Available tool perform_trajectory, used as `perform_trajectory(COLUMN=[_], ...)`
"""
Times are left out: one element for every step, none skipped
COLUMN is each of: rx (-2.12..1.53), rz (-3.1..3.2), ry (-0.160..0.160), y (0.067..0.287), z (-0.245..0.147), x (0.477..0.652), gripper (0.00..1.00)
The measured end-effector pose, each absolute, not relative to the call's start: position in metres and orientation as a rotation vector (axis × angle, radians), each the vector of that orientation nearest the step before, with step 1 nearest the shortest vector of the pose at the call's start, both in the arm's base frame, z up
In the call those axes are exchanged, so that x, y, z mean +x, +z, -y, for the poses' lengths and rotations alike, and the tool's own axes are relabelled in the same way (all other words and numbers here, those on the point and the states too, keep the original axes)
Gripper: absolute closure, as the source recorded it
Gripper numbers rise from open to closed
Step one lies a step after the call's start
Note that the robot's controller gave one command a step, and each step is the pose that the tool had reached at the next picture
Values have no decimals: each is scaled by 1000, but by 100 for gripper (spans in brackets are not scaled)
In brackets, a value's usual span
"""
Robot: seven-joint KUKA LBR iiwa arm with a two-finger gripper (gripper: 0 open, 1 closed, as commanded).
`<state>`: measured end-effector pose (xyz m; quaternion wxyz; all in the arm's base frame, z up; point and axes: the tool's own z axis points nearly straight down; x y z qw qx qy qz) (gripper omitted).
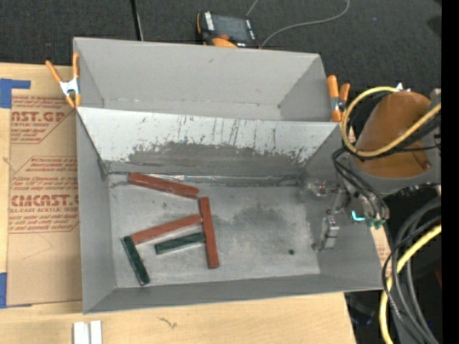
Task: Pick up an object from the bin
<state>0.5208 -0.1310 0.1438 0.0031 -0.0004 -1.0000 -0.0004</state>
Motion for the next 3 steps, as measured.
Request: perform_trajectory(rx=[82,10,63], rz=[3142,3138,3139], ry=[-4,-7,-4], y=[92,68,69], z=[75,-23,-79], x=[566,533,512], gripper=[0,0,0])
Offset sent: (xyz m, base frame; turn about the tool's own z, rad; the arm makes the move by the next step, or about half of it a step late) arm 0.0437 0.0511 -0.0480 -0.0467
